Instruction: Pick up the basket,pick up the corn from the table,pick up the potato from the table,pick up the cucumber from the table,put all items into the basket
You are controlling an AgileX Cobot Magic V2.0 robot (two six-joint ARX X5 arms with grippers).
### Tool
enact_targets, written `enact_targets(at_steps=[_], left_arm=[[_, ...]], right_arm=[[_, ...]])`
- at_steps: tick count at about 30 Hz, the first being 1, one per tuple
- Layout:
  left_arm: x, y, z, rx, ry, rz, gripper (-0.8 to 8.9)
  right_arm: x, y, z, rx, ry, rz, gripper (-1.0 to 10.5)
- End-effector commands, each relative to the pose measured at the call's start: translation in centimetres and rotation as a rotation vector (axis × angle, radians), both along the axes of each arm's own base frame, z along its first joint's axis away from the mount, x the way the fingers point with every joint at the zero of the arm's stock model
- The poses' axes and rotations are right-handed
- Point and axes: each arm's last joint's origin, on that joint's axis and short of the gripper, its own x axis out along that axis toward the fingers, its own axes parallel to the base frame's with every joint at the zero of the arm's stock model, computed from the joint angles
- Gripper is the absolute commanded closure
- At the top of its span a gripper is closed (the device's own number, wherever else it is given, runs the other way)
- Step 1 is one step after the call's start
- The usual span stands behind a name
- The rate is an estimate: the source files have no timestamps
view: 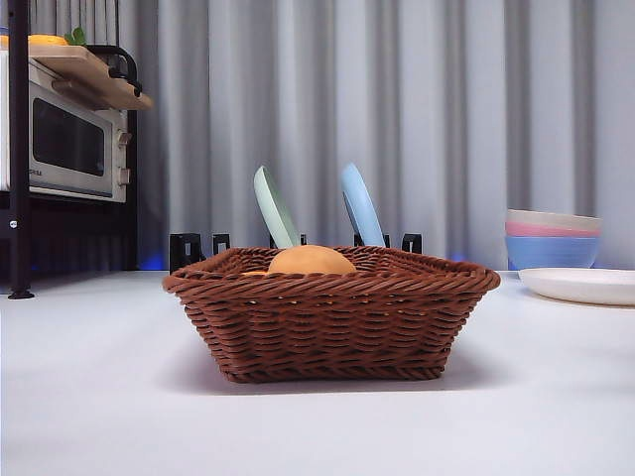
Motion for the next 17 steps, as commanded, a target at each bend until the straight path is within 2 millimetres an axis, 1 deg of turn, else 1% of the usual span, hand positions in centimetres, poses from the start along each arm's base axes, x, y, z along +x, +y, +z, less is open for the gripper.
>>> enact_targets(at_steps=[1,4,7,10,13,16,17], left_arm=[[0.0,0.0,-0.1,-0.013,0.002,0.008,8.17],[0.1,0.4,0.0,0.035,-0.029,0.044,8.17],[0.9,0.6,0.0,-0.014,-0.086,0.121,8.17],[2.1,1.0,-0.7,-0.088,-0.192,0.203,8.17],[3.1,1.6,-2.4,-0.143,-0.282,0.248,8.17],[3.6,2.3,-5.0,-0.17,-0.323,0.248,8.17],[3.7,2.5,-6.1,-0.172,-0.324,0.254,8.17]], right_arm=[[0.0,0.0,-0.1,0.012,0.0,-0.005,9.5],[0.0,0.0,-0.1,0.012,0.001,-0.005,9.5],[0.0,0.0,-0.1,0.012,0.001,-0.005,9.5],[0.0,0.0,-0.1,0.011,0.002,-0.005,9.5],[0.0,0.0,-0.1,0.012,0.002,-0.005,9.5],[0.0,0.0,-0.1,0.012,0.002,-0.005,9.5],[0.0,0.0,-0.1,0.012,0.002,-0.005,9.5]])
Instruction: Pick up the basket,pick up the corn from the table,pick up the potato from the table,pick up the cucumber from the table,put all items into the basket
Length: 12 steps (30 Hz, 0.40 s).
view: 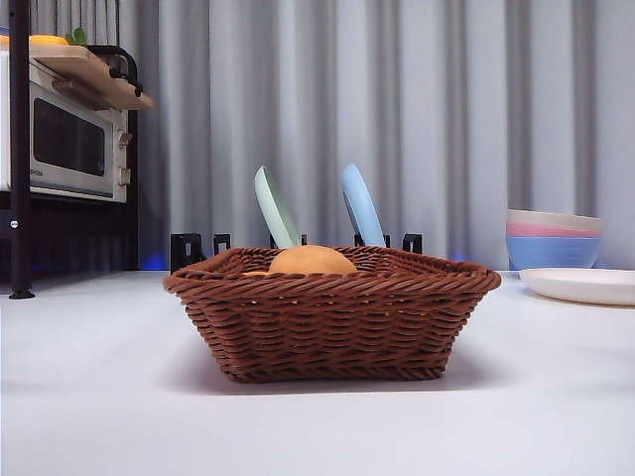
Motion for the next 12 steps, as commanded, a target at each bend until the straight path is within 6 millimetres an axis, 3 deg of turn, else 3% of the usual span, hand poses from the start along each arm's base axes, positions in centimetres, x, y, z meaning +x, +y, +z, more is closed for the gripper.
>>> enact_targets(at_steps=[1,6,12], left_arm=[[0.3,0.5,-2.8,0.006,0.006,0.012,8.17],[0.3,1.2,-7.0,0.007,0.054,0.082,8.17],[0.3,1.6,-9.1,0.002,0.089,0.113,8.17]], right_arm=[[0.0,0.0,-0.1,0.005,0.0,-0.003,9.5],[0.0,0.0,-0.1,0.005,0.0,-0.004,9.5],[0.0,0.0,-0.1,0.005,0.0,-0.004,9.5]])
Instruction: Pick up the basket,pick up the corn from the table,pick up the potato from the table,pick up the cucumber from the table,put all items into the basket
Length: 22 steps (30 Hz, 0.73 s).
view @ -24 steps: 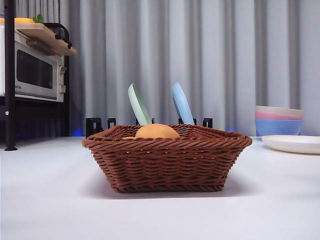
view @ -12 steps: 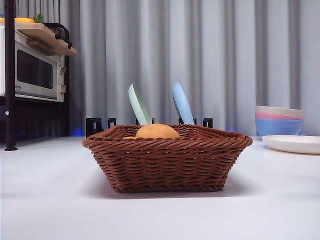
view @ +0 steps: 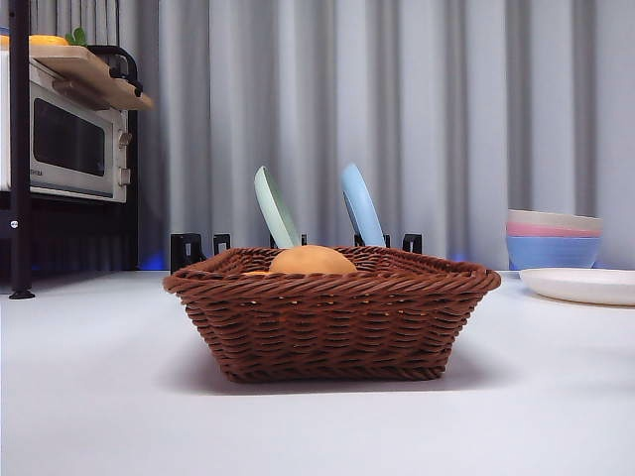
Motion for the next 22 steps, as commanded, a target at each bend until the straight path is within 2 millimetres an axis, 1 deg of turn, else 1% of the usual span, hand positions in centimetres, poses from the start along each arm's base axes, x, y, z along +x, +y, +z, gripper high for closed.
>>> enact_targets(at_steps=[1,5,22], left_arm=[[-0.04,0.13,-0.4,0.006,0.003,0.01,8.17],[-0.31,0.24,-0.88,0.013,0.046,0.027,8.17],[-0.3,0.25,-0.82,0.003,0.041,0.028,8.17]], right_arm=[[0.04,0.02,-0.12,0.005,0.0,-0.004,9.5],[0.04,0.02,-0.12,0.005,0.0,-0.004,9.5],[0.04,0.02,-0.12,0.005,0.0,-0.003,9.5]])
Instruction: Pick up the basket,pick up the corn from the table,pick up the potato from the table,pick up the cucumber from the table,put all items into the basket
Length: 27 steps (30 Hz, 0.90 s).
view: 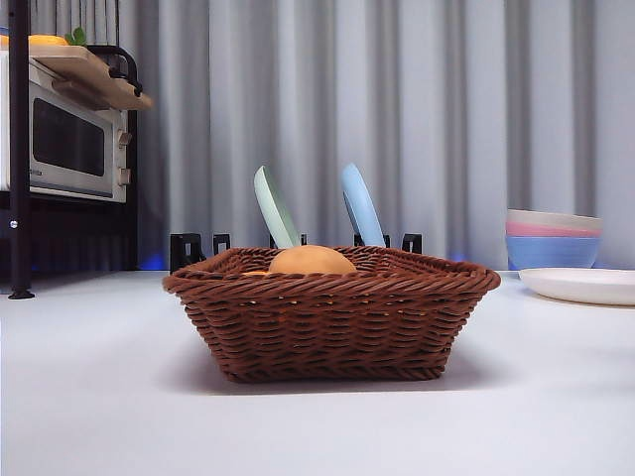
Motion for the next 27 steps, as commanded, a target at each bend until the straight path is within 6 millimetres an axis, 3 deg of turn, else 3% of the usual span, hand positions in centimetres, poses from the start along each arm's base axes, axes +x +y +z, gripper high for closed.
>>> enact_targets(at_steps=[1,16,22,27], left_arm=[[0.0,0.0,-0.4,0.003,0.015,0.0,8.17],[0.0,0.0,-0.4,0.003,0.015,0.0,8.17],[0.0,0.0,-0.4,0.003,0.015,0.0,8.17],[0.0,0.0,-0.4,0.003,0.015,0.0,8.17]], right_arm=[[0.0,0.0,-0.1,0.005,0.0,-0.003,9.5],[0.0,0.0,-0.1,0.003,0.0,-0.002,9.5],[0.2,-0.1,-0.2,-0.177,-0.07,0.011,9.5],[0.4,-0.7,-1.6,-0.304,-0.126,0.065,9.5]])
